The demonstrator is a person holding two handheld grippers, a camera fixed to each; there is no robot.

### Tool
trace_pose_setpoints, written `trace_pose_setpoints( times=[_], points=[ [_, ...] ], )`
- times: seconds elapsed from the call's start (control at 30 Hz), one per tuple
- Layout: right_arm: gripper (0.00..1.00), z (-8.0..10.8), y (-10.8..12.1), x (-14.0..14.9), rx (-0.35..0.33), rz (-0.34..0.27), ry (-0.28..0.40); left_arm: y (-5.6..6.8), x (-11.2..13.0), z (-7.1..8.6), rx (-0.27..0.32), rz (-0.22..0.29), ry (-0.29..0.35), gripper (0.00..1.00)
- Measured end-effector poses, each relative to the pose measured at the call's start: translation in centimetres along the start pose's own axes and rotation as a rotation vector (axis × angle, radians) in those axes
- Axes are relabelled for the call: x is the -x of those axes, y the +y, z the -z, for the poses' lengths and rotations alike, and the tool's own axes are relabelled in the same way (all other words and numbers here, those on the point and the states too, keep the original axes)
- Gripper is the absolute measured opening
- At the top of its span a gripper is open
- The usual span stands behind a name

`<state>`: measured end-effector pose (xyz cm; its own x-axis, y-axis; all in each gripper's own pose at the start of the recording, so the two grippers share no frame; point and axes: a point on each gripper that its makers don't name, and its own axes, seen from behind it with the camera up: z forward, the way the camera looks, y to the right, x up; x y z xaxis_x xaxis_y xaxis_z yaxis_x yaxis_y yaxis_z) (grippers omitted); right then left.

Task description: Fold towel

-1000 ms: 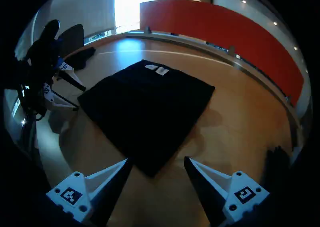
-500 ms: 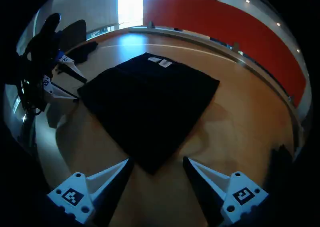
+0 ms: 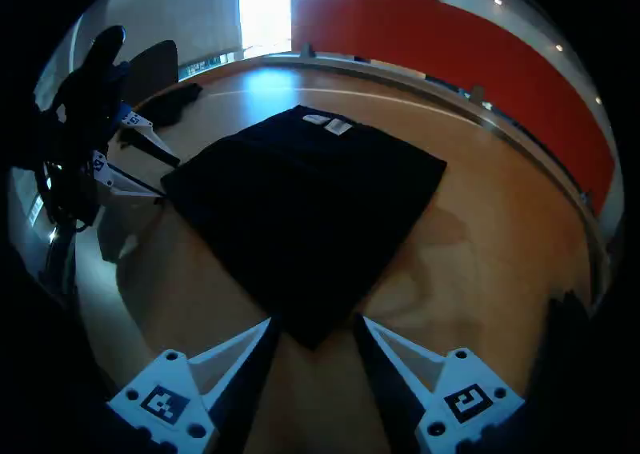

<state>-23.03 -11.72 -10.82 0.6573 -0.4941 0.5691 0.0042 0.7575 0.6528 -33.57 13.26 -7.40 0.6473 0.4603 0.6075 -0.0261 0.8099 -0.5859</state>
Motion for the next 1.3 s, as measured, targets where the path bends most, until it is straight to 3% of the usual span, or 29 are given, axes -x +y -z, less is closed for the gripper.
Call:
trace_pose_setpoints(
  times=[0.27,0.5,0.7,0.9,0.97,1.1,1.3],
  points=[
    [0.51,0.0,0.4,0.0,0.003,-0.009,-0.003,0.2,0.0,0.0,-0.006,0.008,-0.009,0.82],
    [0.47,0.0,0.3,0.0,0.002,-0.007,-0.006,0.2,0.0,0.0,-0.004,0.005,-0.02,0.74],
    [0.42,-0.1,0.2,-0.1,0.0,-0.012,-0.005,0.1,0.0,-0.1,-0.01,0.012,-0.028,0.54],
    [0.31,-0.1,0.2,-0.1,-0.003,-0.019,-0.007,0.0,-0.1,-0.2,-0.009,0.012,-0.034,0.5],
    [0.3,0.0,0.0,-0.1,-0.011,-0.019,-0.008,-0.4,-0.1,-0.2,-0.02,0.019,-0.037,0.33],
    [0.27,-0.1,-0.6,-0.2,-0.027,-0.02,-0.009,-0.7,-0.1,-0.2,-0.038,0.048,-0.044,0.21],
    [0.17,-0.2,-1.0,-0.5,-0.027,-0.029,-0.009,-0.6,-0.2,-0.1,-0.036,0.063,-0.047,0.2]
  ],
)
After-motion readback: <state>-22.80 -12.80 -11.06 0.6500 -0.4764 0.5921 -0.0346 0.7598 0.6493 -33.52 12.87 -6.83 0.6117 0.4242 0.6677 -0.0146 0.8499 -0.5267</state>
